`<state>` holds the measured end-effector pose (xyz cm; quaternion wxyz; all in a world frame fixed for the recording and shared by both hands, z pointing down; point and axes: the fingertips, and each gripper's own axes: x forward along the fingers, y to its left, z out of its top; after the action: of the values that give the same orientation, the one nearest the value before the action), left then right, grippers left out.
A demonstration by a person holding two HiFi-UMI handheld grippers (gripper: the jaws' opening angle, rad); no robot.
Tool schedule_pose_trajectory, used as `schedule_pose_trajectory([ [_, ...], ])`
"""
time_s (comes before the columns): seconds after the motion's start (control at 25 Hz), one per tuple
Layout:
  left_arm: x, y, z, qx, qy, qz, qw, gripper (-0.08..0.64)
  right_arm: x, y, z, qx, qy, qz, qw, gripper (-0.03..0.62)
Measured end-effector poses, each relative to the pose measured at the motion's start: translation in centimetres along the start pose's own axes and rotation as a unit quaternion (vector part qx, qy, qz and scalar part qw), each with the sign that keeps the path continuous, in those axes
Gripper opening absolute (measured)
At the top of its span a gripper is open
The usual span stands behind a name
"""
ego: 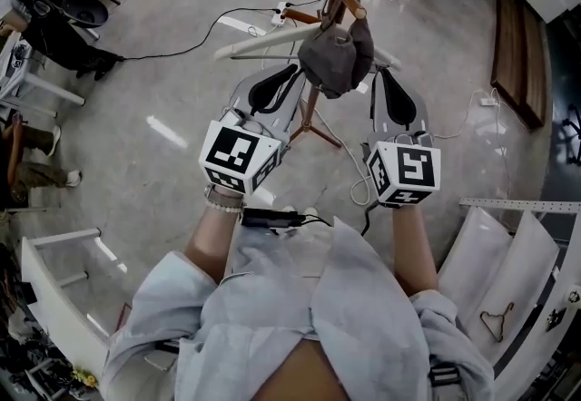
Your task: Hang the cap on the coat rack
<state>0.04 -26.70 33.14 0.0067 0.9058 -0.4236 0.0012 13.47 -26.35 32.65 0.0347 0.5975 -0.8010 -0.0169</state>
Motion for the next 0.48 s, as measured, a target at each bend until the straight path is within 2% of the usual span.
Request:
schedule_pose_trajectory([
  [0.24,-1.8,-0.8,2.5,0.004,-0.028,0.010,0.9996,0.009,-1.9,0.8,1.9,-0.002,-0.021,0.002,1.000,0.008],
  [0.48,-2.7,-1.9,2.7,0.004,-0.021,-0.003,0.9998,0.003,-3.2,1.6,3.0,-0.004,-0.033,0.014,0.999,0.007],
])
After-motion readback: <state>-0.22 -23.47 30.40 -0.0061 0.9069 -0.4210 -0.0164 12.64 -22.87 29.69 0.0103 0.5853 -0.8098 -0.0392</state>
